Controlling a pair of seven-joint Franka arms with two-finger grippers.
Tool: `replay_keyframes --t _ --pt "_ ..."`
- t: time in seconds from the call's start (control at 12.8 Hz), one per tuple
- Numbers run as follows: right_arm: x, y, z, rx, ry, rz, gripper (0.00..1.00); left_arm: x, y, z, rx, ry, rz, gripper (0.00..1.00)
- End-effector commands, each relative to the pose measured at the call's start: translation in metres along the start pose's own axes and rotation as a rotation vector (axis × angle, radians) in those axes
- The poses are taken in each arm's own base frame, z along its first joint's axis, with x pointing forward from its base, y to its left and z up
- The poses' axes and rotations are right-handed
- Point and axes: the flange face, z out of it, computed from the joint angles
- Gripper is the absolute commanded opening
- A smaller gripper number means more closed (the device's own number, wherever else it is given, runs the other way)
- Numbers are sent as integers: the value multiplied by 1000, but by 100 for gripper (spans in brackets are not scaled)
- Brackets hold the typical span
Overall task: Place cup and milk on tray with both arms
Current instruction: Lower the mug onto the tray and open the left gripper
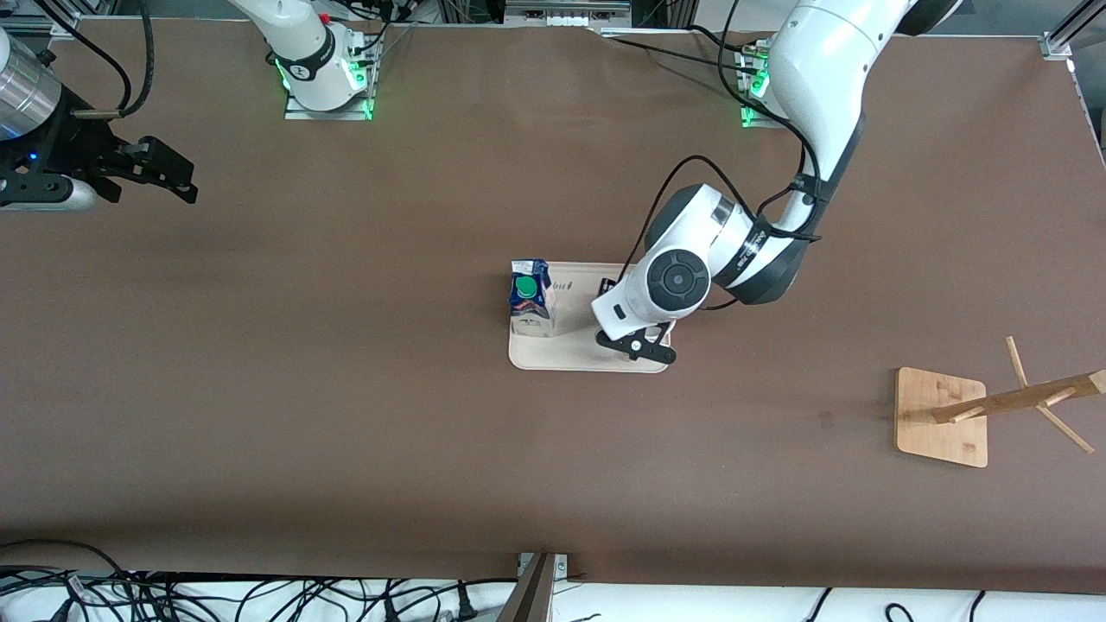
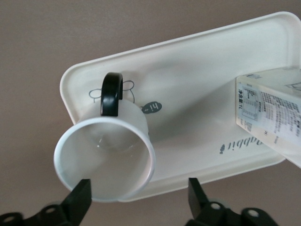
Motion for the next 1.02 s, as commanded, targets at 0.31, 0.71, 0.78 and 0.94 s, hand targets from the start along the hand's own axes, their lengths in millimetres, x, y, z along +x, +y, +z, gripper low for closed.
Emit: replay_keyframes --t 0.31,0.71,0.78,0.94 --pt "1 3 -6 -6 3 -8 100 -60 -96 -182 25 125 -75 100" --pt "1 3 -6 -7 1 -8 100 -103 -266 -294 -10 172 -277 100" --pt "1 3 -6 -7 1 -8 100 -109 -288 -303 -9 187 -312 100" --pt "1 3 -6 -7 1 -10 100 -132 -319 -324 -6 225 -364 100"
